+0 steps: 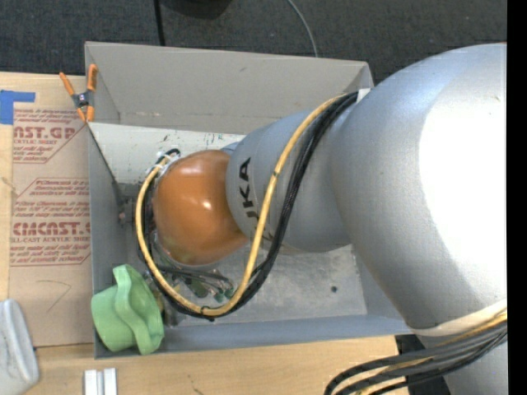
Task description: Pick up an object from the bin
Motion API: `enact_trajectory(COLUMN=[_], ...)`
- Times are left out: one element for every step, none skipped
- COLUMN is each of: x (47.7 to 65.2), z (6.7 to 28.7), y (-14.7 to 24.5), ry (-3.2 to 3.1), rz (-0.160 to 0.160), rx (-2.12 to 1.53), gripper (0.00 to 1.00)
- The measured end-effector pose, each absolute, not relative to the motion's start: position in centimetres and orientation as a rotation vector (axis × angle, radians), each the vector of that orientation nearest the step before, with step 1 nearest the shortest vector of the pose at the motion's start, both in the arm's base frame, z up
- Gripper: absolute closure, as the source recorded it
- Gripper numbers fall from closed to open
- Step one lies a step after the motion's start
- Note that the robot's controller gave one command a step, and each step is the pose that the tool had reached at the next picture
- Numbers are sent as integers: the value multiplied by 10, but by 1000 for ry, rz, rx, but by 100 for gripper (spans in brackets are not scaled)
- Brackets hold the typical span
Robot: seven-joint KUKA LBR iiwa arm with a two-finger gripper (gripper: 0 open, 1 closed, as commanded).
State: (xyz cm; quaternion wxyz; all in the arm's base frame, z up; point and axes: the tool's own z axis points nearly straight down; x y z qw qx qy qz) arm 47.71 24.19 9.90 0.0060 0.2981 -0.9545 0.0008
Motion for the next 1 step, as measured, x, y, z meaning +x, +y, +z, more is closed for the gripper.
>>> enact_trajectory(x=[480], z=[166], y=[245], ry=[-3000], rz=[-2], rx=[940], gripper=[100])
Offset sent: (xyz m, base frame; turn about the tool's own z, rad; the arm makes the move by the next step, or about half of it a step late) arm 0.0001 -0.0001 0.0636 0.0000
